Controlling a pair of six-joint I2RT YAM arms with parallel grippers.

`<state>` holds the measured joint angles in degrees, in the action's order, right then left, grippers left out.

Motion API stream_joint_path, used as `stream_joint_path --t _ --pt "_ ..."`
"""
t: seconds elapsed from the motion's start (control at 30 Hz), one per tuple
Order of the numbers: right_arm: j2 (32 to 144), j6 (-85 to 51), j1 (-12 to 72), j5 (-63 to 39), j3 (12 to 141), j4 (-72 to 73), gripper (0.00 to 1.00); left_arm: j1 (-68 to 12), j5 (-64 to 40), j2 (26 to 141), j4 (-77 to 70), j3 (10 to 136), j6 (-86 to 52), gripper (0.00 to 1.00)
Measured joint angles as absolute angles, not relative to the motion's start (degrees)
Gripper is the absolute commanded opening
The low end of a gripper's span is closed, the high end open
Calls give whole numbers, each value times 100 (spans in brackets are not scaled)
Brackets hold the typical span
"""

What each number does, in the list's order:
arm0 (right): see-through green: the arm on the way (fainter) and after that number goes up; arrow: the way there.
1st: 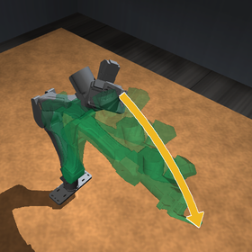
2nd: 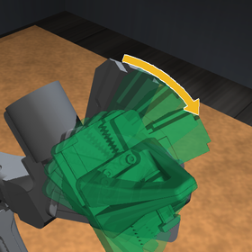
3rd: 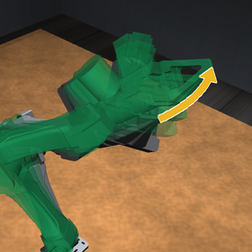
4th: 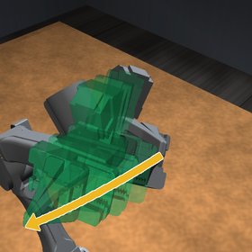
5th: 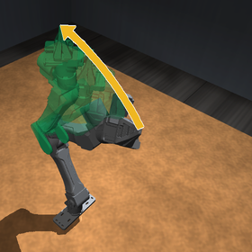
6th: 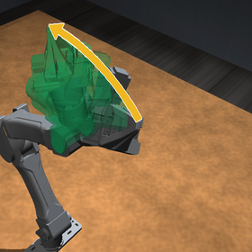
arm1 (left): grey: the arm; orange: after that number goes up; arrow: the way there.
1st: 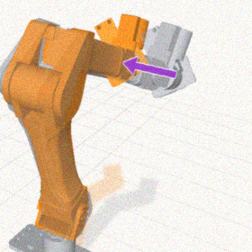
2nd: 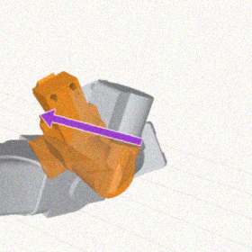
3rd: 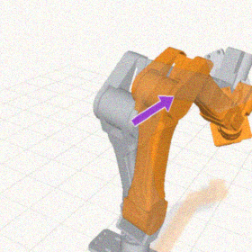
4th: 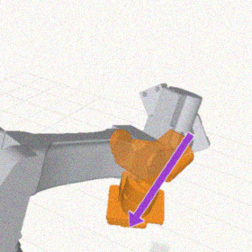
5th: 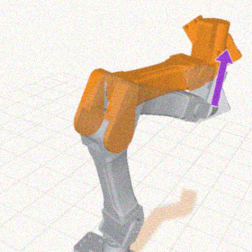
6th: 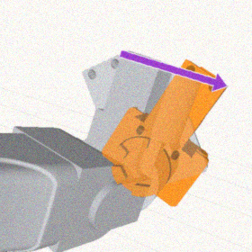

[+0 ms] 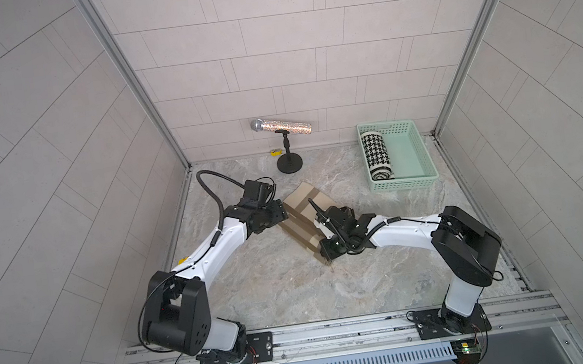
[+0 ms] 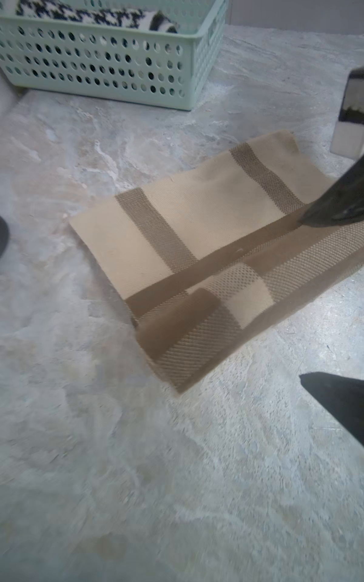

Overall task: Roll up the scarf and place it into the basket
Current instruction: Roll the scarf at the center of the board.

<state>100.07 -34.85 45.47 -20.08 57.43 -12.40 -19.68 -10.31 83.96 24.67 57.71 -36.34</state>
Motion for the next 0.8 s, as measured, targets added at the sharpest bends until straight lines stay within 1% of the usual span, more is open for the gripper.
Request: stream_joint_path --t 0.13,0.23,0.4,0.47,0.57,0.6,0.67,0.73,0.8 --pt "10082 -3850 4318 -2707 5531 -740 0 -1999 -1295 8709 2340 5708 -3632 76" --pt "10132 -4029 4204 -3028 5457 -526 0 -2018 -1343 8958 2182 5708 -3616 74" --pt "10204 -4169 4150 -3273 5435 -395 0 -2029 -1345 9572 1946 5835 -3618 74" --pt "10232 -4200 4145 -3326 5439 -362 4 -2038 -1332 9848 1872 5975 -3616 70" --pt "10243 -4202 4141 -3326 5459 -388 15 -2043 -1258 10250 1800 6246 -3612 62" --pt "10243 -4185 4141 -3299 5483 -440 20 -2045 -1236 10377 1789 6337 -3605 57" --pt "10243 -4117 4141 -3203 5544 -587 29 -2062 -1188 10584 1789 6497 -3599 51" --pt "10228 -3964 4169 -2971 5653 -860 37 -2084 -1114 10707 1850 6646 -3577 41" --pt "10154 -3819 4244 -2600 5784 -1245 45 -2130 -1015 10739 1922 6753 -3568 40"
